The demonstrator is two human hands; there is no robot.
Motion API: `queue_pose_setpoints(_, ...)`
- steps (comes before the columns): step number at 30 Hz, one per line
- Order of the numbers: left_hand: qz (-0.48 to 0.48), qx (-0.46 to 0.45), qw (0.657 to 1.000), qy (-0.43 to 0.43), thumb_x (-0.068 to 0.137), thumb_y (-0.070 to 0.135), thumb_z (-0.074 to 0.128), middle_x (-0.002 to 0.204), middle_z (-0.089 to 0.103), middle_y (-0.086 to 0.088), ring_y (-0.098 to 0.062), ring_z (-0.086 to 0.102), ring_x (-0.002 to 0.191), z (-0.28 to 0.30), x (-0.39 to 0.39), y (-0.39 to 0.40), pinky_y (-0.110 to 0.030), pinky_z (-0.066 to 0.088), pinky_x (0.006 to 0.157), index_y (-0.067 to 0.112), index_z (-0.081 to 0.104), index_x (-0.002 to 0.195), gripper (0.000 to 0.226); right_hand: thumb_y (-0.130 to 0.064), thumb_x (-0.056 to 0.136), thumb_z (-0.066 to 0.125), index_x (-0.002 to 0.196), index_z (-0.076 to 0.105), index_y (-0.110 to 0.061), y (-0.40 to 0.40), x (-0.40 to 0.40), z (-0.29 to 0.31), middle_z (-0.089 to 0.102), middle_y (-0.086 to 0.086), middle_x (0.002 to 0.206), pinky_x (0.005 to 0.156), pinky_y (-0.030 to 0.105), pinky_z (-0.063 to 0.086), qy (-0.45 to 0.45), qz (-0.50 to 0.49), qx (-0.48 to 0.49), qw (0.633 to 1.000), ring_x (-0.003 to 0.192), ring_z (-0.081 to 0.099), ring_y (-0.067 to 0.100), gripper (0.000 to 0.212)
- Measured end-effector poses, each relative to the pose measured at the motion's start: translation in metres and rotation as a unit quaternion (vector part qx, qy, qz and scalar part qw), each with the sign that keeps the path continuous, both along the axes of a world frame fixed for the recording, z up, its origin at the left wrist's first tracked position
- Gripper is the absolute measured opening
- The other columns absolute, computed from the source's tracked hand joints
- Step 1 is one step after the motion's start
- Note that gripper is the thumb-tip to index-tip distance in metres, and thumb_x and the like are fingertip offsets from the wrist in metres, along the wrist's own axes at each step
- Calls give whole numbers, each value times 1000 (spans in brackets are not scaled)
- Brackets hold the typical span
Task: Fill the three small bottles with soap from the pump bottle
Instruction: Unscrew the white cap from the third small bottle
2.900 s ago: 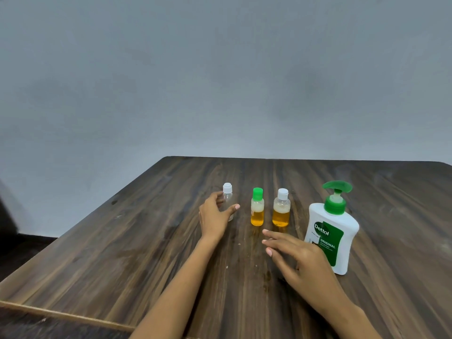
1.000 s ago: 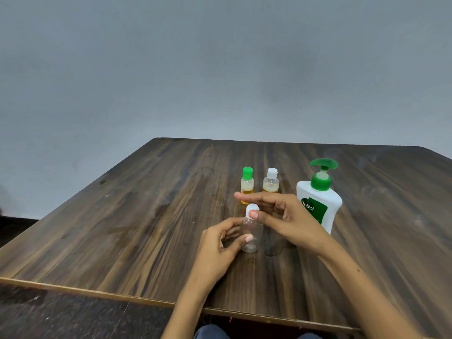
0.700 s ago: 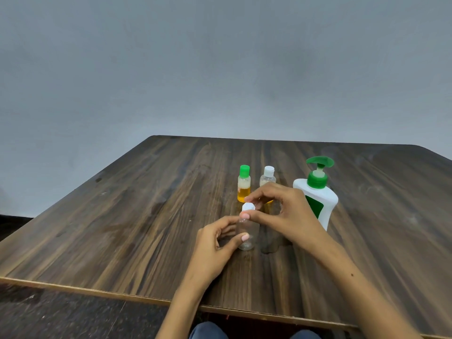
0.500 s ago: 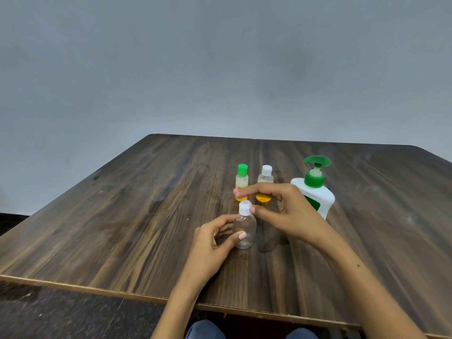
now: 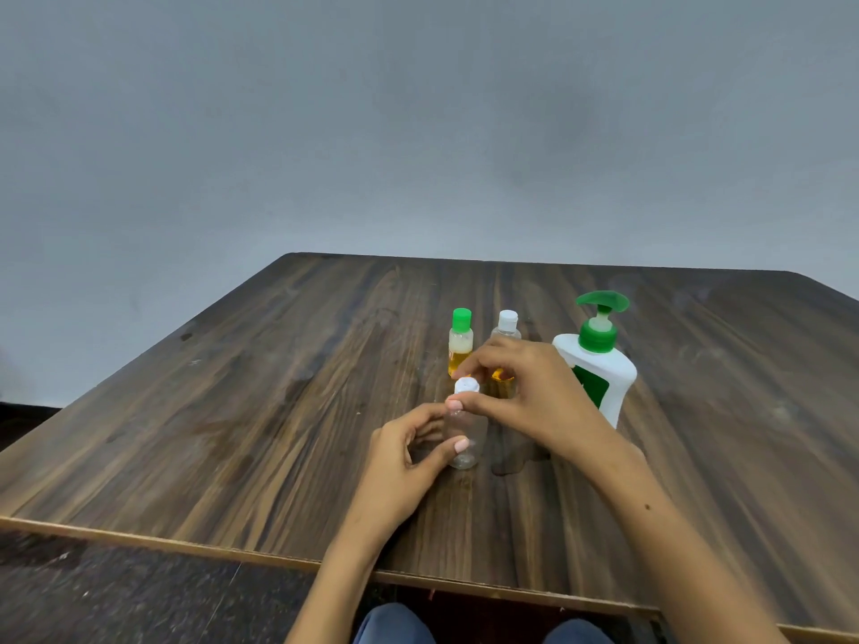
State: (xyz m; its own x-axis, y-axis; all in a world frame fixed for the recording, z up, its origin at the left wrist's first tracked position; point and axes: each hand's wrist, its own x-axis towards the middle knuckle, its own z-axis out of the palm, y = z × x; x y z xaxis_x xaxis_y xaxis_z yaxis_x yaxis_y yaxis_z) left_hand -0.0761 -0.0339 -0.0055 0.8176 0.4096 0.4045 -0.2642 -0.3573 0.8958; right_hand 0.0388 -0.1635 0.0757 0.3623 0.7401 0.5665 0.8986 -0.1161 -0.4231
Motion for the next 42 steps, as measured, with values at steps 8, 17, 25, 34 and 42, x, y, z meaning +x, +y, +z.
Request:
queue_pose_setpoints(8, -7, 14, 1000, -7, 86, 8, 71, 106, 74, 7, -7, 69, 102, 0, -1, 0, -17, 51, 89, 18, 68, 112, 28, -51, 77, 71, 111, 70, -32, -3, 2, -1, 68, -17, 109, 82, 34, 53, -28, 16, -35, 999, 101, 61, 0, 40)
queue_pose_setpoints(17, -6, 14, 1000, -12, 86, 5, 70, 106, 74, 8, -6, 69, 103, 0, 1, 1, -18, 51, 90, 18, 69, 110, 28, -51, 82, 66, 116, 64, -31, -2, 1, -5, 59, -18, 116, 80, 29, 51, -67, 4, -50, 997, 105, 55, -2, 39)
queue_pose_setpoints(25, -3, 21, 1000, -10, 86, 5, 70, 108, 74, 8, -7, 68, 104, 0, 1, 1, -18, 51, 91, 17, 69, 111, 28, -44, 85, 67, 117, 63, -32, -3, 1, 1, 60, -18, 119, 85, 28, 50, -54, 44, -69, 995, 112, 55, -1, 35)
queue_pose_setpoints(34, 5, 22, 1000, -5, 86, 7, 71, 105, 74, 11, -5, 69, 100, 0, 1, 0, -13, 49, 86, 18, 68, 113, 29, -13, 84, 70, 110, 70, -27, -6, 7, 9, 70, -12, 107, 85, 28, 50, -37, 62, -91, 993, 99, 62, 2, 30)
queue_pose_setpoints(42, 6, 30, 999, -9, 85, 5, 71, 103, 75, 11, -4, 69, 99, 2, 0, -1, -11, 49, 84, 13, 68, 113, 29, -13, 79, 79, 95, 71, -15, -12, 0, 12, 70, -7, 93, 76, 30, 56, 31, 23, 49, 998, 86, 66, 7, 18)
